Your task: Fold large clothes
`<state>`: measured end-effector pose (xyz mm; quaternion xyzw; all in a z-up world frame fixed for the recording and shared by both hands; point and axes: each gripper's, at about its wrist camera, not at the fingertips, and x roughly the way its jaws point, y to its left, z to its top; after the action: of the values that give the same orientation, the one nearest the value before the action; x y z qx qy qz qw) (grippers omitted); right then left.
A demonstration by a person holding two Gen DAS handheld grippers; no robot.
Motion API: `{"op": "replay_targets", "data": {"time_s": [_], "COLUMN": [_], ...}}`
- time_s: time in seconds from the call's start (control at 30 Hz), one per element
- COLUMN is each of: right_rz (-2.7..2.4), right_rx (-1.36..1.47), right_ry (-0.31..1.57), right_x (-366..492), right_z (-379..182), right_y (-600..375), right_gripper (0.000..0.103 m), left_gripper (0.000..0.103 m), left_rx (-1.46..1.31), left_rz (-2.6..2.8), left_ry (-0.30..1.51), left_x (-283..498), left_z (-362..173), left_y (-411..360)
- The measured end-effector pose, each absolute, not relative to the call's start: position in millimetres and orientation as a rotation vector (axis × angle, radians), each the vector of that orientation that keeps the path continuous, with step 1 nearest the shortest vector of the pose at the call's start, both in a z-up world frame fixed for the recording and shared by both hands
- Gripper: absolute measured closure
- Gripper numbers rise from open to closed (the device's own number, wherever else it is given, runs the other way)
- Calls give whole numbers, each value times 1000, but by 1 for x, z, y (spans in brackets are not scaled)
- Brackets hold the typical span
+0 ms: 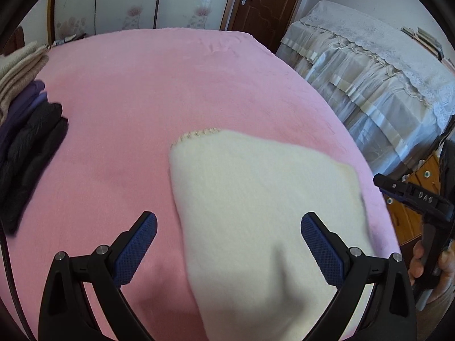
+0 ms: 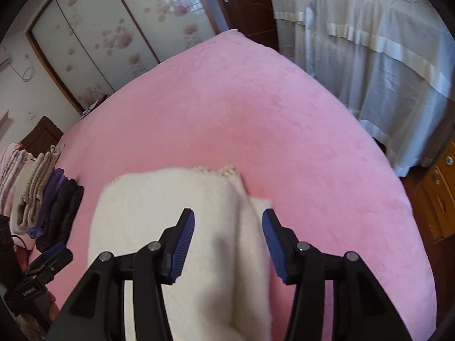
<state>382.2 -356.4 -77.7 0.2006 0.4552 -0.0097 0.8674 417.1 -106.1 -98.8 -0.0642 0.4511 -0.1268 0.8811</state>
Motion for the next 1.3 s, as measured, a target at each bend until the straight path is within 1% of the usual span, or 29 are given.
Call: {"op": "replay_targets", "data": {"time_s": [0.1,0.2,0.33,0.37,0.4,0.43,0.5,0.57,0.7,0.83,0.9,1.0,1.07,1.17,1.2,1.27,1.3], "right_rz": [17,25,59,71,80,83,50,6,-30,-60,-72,-82,-76,-56,-44,2,24], "right_rx": [445,428,465,496,506,478,362,292,290,308,305,283,291,320,330,364,374], "right_ry": [1001,1074,1118,1120,1120,1120,1104,1073,1081,1101,1104,1104,1096,1068,1058,1028,1012], "right_x": [409,428,437,437,436,436,432,426,426,428,429,430,426,413,409,396,392], "right_z": [-91,-114,-140,-143,-145,-144,-135,-127,-140,-159,-158,-150,-141,-121,-113,-95,-86], "right_y": [-355,-353,-355,-358,-359,-357,-349,-344,-346,-351,-350,-343,-343,-342,-341,-340,-338], "right_gripper": [53,53,54,56,74,80,85,86,86,85,84,83,79,78,75,62,47], "left_gripper": [2,3,3,3,3,3,10,11,12,13,13,12,12,12,12,9,7], "left_rx": [-121,-179,-270,-277,-282,-277,-252,-202,-179,-197,-193,-163,-158,-165,-164,-153,-150], "left_rz": [-248,-215,-217,-216,-217,-217,-238,-242,-216,-230,-229,-206,-189,-192,-193,-190,-195], "left_ry": [982,1044,1053,1053,1052,1052,1047,1034,1040,1078,1080,1062,1061,1055,1039,1011,991], "left_x": [444,464,477,478,479,480,480,480,480,488,488,482,476,465,459,450,443], "left_z": [-116,-141,-160,-162,-164,-165,-163,-160,-168,-177,-178,-171,-162,-144,-134,-117,-107], "left_y": [-106,-98,-89,-89,-89,-91,-97,-105,-117,-119,-119,-121,-120,-118,-117,-117,-116]}}
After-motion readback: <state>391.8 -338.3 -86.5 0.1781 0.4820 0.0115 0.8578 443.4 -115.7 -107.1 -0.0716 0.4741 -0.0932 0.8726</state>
